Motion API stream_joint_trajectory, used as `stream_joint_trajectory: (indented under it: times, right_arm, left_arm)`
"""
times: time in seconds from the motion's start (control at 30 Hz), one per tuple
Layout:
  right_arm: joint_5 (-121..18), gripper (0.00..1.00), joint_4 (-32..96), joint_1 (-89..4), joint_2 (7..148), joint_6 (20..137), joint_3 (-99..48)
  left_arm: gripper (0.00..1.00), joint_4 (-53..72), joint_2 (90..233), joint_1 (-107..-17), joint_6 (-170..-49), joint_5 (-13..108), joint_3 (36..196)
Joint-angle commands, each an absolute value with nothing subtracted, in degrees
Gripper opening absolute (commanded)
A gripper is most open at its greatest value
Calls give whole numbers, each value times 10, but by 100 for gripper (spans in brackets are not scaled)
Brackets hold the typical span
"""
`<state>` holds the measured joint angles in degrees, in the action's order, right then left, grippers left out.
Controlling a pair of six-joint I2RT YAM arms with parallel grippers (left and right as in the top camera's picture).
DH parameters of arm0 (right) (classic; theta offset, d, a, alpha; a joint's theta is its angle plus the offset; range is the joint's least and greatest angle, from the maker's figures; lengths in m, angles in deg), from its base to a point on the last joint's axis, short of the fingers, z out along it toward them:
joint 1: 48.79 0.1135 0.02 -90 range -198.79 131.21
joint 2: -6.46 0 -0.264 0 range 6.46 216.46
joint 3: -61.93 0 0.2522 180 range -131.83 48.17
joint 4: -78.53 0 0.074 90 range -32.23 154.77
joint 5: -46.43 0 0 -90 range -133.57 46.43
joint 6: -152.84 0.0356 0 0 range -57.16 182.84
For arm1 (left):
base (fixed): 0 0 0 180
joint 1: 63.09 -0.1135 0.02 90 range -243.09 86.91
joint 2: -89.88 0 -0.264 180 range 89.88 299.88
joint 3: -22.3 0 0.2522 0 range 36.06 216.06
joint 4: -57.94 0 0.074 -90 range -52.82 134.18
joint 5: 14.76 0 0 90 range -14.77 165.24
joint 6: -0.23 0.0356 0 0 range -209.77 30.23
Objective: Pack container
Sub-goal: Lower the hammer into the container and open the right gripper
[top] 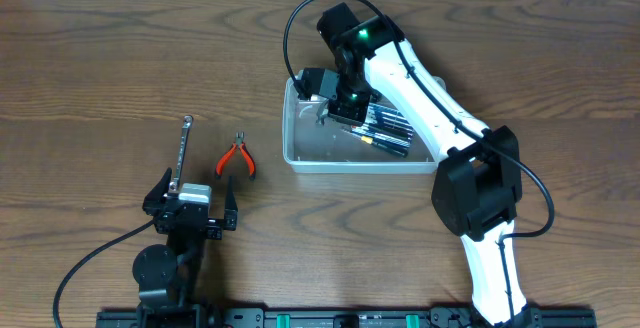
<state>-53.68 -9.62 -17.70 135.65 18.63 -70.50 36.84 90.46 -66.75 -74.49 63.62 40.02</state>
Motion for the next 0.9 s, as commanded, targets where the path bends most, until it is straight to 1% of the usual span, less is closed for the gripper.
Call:
stream_joint_trajectory:
  times: [0.0, 0.33, 0.57, 0.87]
  right_arm:
    - [-546, 1, -89, -176, 1341, 180, -685]
    - [-546, 1, -60, -176, 1341, 182, -618]
    - [-546, 4, -49, -176, 1341, 191, -616]
    - [-553, 2, -46, -176, 1341, 191, -615]
  left_arm:
    - [98, 364, 901, -670, -740, 639, 384]
    - [98, 364, 901, -670, -740, 639, 384]
    - [98, 364, 901, -670, -740, 639, 384]
    - [98, 364, 901, -670, -740, 639, 384]
